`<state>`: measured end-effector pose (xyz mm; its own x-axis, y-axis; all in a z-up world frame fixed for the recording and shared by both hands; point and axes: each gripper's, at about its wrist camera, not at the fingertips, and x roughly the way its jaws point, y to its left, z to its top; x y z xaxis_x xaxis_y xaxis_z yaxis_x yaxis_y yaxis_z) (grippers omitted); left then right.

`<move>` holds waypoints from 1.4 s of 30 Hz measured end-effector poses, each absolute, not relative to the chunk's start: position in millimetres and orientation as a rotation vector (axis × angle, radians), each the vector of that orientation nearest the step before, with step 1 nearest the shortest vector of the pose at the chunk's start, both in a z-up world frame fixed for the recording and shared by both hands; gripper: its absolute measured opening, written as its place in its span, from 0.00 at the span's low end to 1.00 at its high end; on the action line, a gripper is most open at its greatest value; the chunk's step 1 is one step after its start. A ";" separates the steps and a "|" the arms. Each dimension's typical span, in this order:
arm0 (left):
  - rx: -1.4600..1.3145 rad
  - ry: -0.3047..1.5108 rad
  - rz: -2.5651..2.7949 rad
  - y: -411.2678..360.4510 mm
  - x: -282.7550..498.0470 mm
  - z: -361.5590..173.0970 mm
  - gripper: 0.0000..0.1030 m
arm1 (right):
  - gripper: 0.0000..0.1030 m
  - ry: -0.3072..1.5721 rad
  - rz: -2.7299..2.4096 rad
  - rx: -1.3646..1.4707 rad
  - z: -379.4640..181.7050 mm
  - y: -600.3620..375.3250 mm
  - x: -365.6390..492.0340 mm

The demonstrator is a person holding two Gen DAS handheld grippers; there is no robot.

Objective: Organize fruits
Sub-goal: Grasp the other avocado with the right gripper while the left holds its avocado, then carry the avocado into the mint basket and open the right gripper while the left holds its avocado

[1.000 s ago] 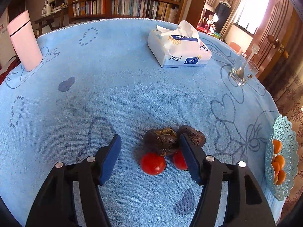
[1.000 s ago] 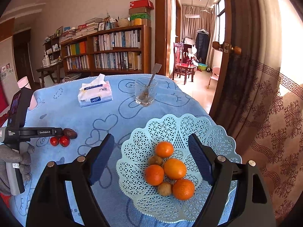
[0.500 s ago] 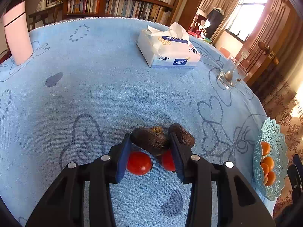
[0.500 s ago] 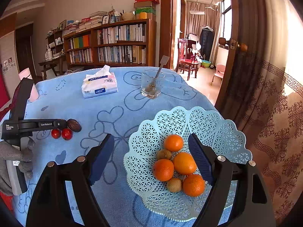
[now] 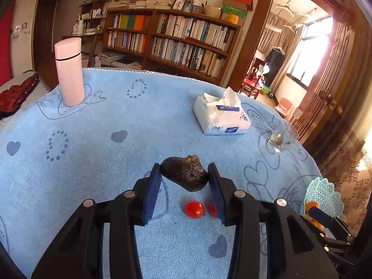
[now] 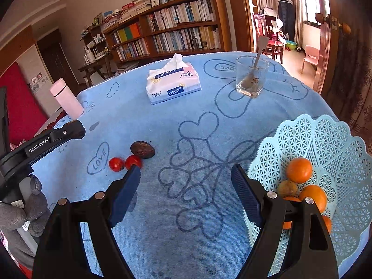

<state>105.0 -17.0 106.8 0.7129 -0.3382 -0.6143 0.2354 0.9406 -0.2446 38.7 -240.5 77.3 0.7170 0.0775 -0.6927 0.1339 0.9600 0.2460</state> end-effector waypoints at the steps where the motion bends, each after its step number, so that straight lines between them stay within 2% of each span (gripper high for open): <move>1: -0.155 0.700 -0.313 -13.8 103.8 109.3 0.40 | 0.79 0.792 -0.015 0.307 73.7 -236.4 47.4; 12: -0.205 0.663 -0.250 13.0 97.6 117.1 0.40 | 0.79 0.929 0.060 0.478 39.0 -209.5 128.3; 19: -0.242 0.672 -0.251 21.7 100.0 115.1 0.40 | 0.73 0.979 0.032 0.484 21.0 -198.0 150.7; 21: -0.248 0.677 -0.249 22.8 101.8 113.7 0.40 | 0.69 0.974 0.020 0.466 21.9 -195.7 151.7; 23: -0.252 0.682 -0.247 24.2 102.9 112.2 0.40 | 0.56 0.978 0.017 0.453 21.2 -192.9 153.8; 26: -0.258 0.686 -0.247 24.8 103.6 111.1 0.40 | 0.42 0.988 0.019 0.430 20.6 -188.9 154.6; 33: -0.243 0.689 -0.263 18.4 100.6 110.5 0.40 | 0.42 0.967 0.048 0.433 33.8 -187.8 138.3; 42: -0.235 0.683 -0.283 12.0 96.8 112.9 0.40 | 0.42 0.849 -0.001 0.395 78.0 -210.2 97.9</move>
